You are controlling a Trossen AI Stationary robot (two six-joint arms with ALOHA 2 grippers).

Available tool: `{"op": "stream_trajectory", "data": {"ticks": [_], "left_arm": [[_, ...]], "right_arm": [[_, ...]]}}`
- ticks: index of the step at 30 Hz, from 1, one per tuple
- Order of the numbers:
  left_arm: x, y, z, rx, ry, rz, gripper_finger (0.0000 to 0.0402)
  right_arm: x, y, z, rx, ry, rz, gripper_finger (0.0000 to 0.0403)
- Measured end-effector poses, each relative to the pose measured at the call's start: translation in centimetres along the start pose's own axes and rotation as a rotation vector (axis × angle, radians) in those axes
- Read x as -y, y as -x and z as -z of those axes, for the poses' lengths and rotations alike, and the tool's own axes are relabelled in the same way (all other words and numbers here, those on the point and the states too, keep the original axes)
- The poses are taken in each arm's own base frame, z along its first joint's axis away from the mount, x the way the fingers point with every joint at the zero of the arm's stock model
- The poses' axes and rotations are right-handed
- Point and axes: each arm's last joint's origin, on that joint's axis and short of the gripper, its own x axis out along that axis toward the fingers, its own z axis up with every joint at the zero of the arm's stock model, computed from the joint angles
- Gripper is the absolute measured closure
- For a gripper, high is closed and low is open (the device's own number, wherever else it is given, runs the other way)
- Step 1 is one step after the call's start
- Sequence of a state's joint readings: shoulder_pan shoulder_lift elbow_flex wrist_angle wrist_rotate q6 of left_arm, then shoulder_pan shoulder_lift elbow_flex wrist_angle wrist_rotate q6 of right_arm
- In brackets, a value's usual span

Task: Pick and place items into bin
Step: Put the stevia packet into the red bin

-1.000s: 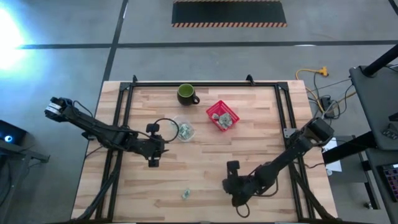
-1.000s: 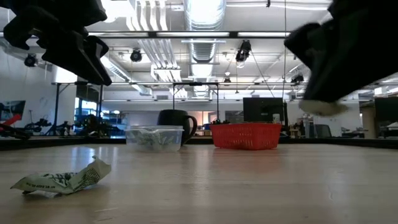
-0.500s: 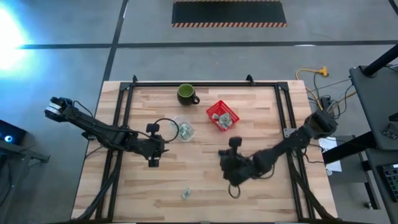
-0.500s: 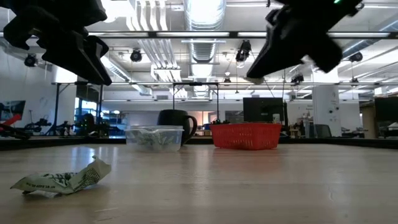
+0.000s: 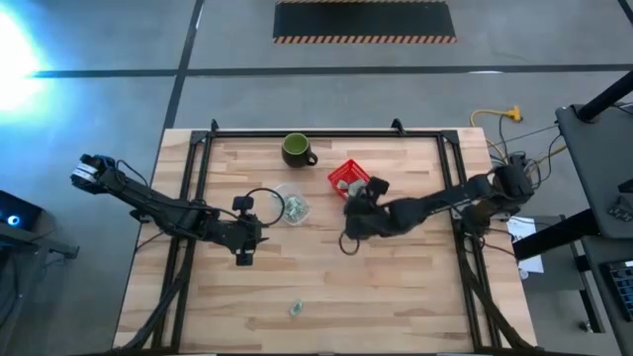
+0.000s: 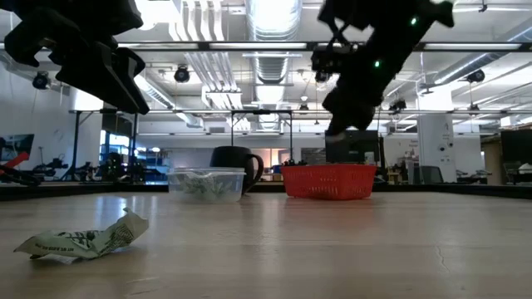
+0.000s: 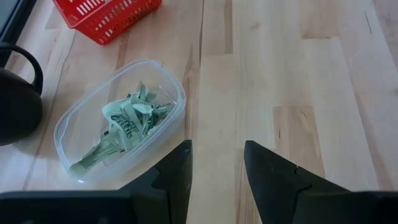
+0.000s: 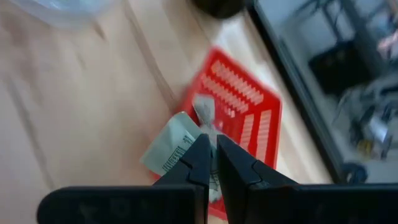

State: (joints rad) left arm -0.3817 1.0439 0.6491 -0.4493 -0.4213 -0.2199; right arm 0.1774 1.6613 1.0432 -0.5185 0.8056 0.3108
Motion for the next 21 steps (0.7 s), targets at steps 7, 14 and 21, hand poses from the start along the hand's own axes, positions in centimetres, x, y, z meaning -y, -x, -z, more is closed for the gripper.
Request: {"op": "stream_trajectory", "data": {"ticks": [7, 14, 21], "left_arm": [[0.1, -0.1, -0.2, 0.016, -0.016, 0.003, 0.0272], [0.2, -0.4, -0.3, 0.019, -0.035, 0.003, 0.0272], [0.3, -0.6, -0.3, 0.019, -0.04, 0.003, 0.0272]], "right_arm": [[1.9, -2.7, 1.3, -0.106, -0.116, 0.028, 0.039], [2.8, -3.8, 1.9, -0.133, -0.191, 0.061, 0.039], [2.9, -4.0, 2.4, -0.147, -0.182, 0.075, 0.0363]]}}
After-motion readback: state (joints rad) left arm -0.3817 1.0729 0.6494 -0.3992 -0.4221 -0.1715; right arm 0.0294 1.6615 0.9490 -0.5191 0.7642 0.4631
